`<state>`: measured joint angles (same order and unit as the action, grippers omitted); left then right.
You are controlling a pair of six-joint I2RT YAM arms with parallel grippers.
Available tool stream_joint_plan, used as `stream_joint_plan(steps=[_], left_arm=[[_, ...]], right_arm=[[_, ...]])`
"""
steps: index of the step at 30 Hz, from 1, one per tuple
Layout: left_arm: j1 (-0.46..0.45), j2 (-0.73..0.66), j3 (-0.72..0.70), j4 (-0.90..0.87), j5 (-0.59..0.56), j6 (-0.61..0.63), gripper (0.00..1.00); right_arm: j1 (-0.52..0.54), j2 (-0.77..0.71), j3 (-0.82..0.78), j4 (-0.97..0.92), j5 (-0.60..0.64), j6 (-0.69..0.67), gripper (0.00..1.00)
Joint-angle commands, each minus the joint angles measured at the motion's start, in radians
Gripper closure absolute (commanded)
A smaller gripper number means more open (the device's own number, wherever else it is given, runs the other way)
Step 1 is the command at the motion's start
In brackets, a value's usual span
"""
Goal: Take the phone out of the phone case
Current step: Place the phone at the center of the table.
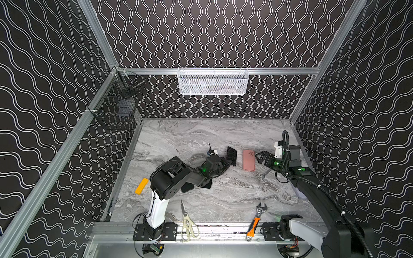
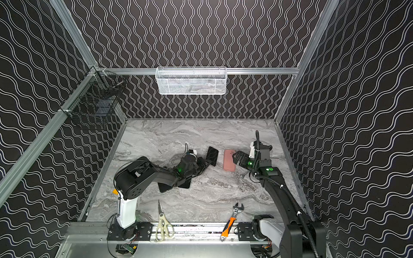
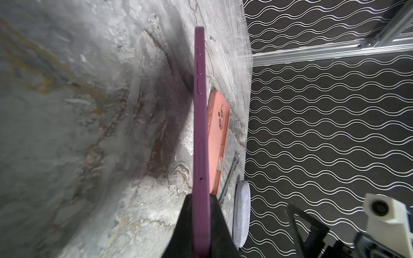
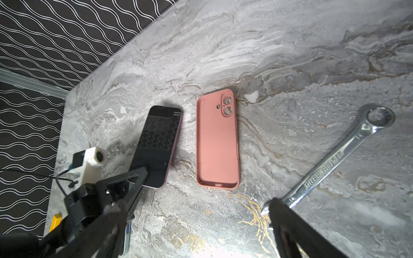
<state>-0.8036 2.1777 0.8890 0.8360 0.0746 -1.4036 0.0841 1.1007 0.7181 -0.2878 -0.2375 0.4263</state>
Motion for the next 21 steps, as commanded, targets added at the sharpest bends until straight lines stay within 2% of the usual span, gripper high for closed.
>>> stream_joint_plan(steps=[1, 7, 12, 21], left_arm=[[-0.005, 0.010, 0.014, 0.074, -0.010, 0.023, 0.91], [-0.011, 0.036, 0.015, 0.075, 0.002, 0.021, 0.82], [-0.019, 0.054, 0.013, 0.075, 0.005, 0.021, 0.75], [-0.033, 0.057, -0.002, 0.074, 0.000, 0.028, 0.50]], right_arm=[[-0.001, 0.013, 0.019, -0.026, 0.026, -0.014, 0.00], [-0.001, 0.001, 0.019, -0.040, 0.108, -0.032, 0.00], [-0.001, 0.001, 0.017, -0.044, 0.118, -0.046, 0.00], [-0.001, -0.004, -0.009, -0.019, 0.118, -0.040, 0.00]])
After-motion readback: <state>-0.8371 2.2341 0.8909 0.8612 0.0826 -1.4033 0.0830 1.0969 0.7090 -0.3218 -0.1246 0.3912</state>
